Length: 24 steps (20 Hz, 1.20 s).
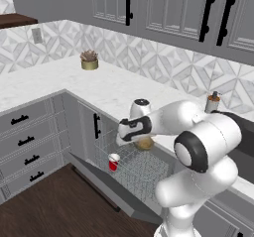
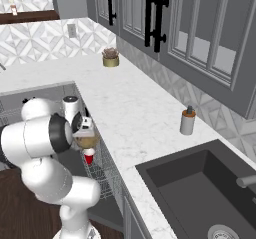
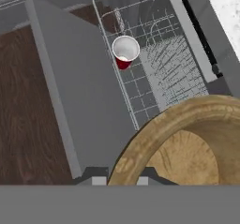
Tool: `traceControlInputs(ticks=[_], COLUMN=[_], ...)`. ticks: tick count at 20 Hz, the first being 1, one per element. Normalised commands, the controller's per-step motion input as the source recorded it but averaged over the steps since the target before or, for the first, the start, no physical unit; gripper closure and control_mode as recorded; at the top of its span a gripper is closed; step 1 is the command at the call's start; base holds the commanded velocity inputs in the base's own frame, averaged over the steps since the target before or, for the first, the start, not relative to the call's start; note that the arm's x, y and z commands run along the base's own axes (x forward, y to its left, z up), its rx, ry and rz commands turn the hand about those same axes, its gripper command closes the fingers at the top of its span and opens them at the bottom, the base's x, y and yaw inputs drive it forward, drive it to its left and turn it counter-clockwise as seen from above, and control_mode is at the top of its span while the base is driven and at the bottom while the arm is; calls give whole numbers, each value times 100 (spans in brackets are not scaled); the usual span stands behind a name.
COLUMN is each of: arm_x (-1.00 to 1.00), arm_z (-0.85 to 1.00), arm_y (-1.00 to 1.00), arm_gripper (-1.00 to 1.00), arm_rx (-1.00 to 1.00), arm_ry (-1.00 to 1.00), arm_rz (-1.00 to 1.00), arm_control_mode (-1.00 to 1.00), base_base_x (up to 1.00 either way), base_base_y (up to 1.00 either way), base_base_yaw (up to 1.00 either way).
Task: Pick up the cup and bowl from the counter, place them in the dishwasher, and close the dishwasher door.
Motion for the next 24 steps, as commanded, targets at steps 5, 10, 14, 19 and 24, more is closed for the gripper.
traceControlInputs(ticks=[5,10,14,19,24], arm_x=[0,14,28,19,21], arm_z=[-46,-45,-40,-51,-39], arm_y=[55,32,0,0,-22], arm_gripper=[100,100,100,100,100], arm_rx=[-22,-7,-2,-5,-1], arm_ry=[12,24,12,2,0], arm_rz=[1,0,1,0,0], arm_control_mode=[-100,-100,-100,-100,-100], base_base_x=[0,0,0,0,0], base_base_y=[0,0,0,0,0], base_base_yaw=[0,0,0,0,0])
